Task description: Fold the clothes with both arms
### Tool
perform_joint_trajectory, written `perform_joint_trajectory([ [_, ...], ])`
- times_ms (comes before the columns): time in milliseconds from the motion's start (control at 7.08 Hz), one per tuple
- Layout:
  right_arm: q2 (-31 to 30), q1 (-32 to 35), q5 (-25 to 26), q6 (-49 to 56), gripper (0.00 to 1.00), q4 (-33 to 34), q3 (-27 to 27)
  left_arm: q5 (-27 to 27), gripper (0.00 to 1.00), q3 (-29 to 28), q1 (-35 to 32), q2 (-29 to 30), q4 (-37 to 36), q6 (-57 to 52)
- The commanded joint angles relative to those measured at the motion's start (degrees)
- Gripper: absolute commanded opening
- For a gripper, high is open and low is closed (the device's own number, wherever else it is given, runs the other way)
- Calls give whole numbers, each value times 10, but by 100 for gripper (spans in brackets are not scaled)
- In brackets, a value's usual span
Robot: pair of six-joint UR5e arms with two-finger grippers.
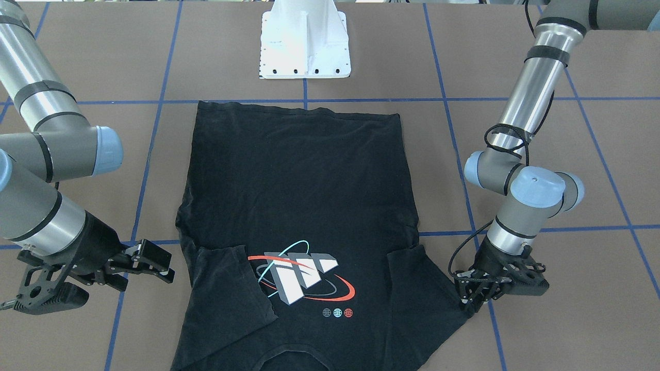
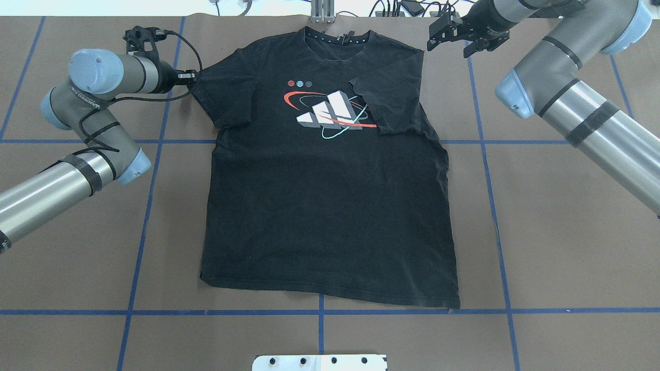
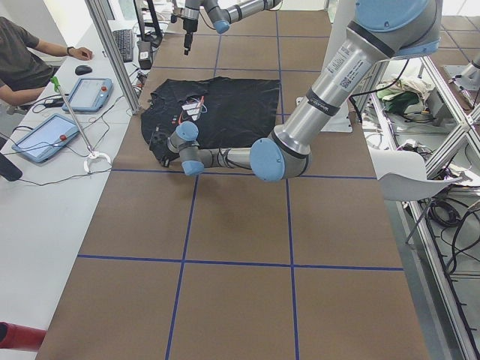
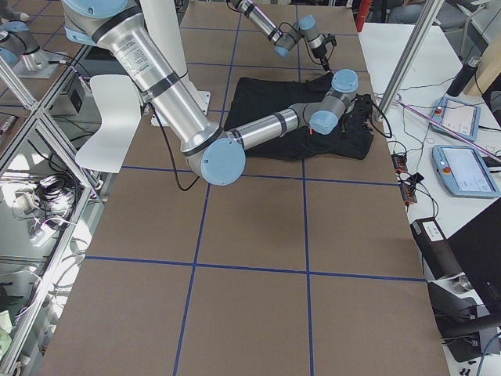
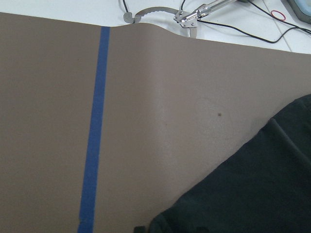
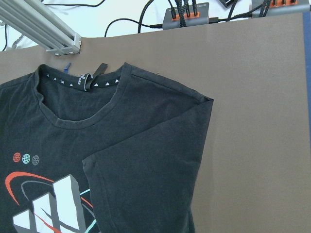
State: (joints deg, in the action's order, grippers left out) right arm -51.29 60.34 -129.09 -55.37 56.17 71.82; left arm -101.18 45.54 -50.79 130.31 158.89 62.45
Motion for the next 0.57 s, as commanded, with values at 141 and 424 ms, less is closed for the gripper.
perform_joint_trajectory([
  [141,-2,-1,1,-1,100,-2,-2,-6,0,13,-10,12,-3,10],
  [424,-4,-1,1,0,100,-3,-2,-35,0,103,-11,12,-90,55],
])
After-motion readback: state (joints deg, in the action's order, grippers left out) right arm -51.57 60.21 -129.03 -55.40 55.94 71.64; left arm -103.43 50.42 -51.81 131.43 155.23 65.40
